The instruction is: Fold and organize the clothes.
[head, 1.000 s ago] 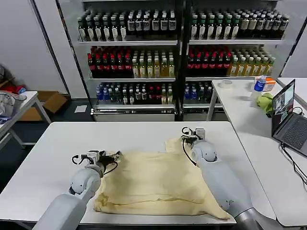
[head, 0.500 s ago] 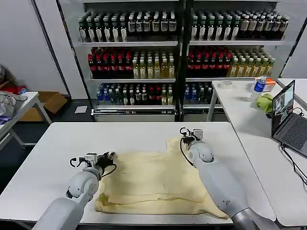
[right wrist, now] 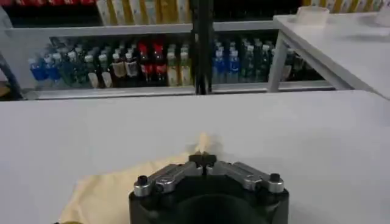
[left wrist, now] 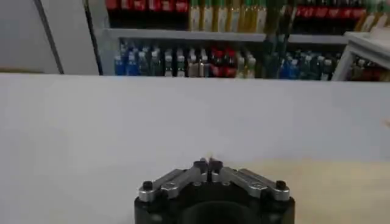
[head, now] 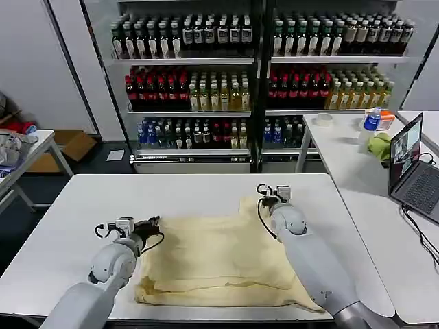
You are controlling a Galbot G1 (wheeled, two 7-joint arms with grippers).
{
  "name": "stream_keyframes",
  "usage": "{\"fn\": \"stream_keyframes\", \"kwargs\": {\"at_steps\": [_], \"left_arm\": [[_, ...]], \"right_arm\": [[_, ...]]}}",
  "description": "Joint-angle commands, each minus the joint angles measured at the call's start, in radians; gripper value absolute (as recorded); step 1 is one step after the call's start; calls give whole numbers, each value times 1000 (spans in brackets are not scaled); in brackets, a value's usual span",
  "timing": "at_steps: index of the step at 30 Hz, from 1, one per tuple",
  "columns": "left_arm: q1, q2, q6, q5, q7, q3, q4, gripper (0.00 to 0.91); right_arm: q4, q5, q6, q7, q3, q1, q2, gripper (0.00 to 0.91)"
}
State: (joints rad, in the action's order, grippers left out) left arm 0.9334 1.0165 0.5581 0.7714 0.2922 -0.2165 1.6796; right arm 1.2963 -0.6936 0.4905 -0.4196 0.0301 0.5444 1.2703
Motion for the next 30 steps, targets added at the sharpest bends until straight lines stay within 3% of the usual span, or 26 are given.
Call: {"fn": "stream_keyframes", "kwargs": {"at_steps": [1, 11, 22, 30], "left_arm": [[28, -27, -3, 39, 1, -36, 111, 0], [123, -47, 1, 58, 1, -85, 225, 10], [262, -82, 2, 66, -10, -151, 352, 10], [377, -95, 4, 57, -15, -194, 445, 10]], "right_arm": [[196, 3, -45, -4, 26, 65, -51, 0], [433, -8, -20, -8, 100, 223, -145, 0], [721, -42, 4, 1, 247, 507, -273, 0], [857, -47, 24, 10, 343, 684, -296, 0]]}}
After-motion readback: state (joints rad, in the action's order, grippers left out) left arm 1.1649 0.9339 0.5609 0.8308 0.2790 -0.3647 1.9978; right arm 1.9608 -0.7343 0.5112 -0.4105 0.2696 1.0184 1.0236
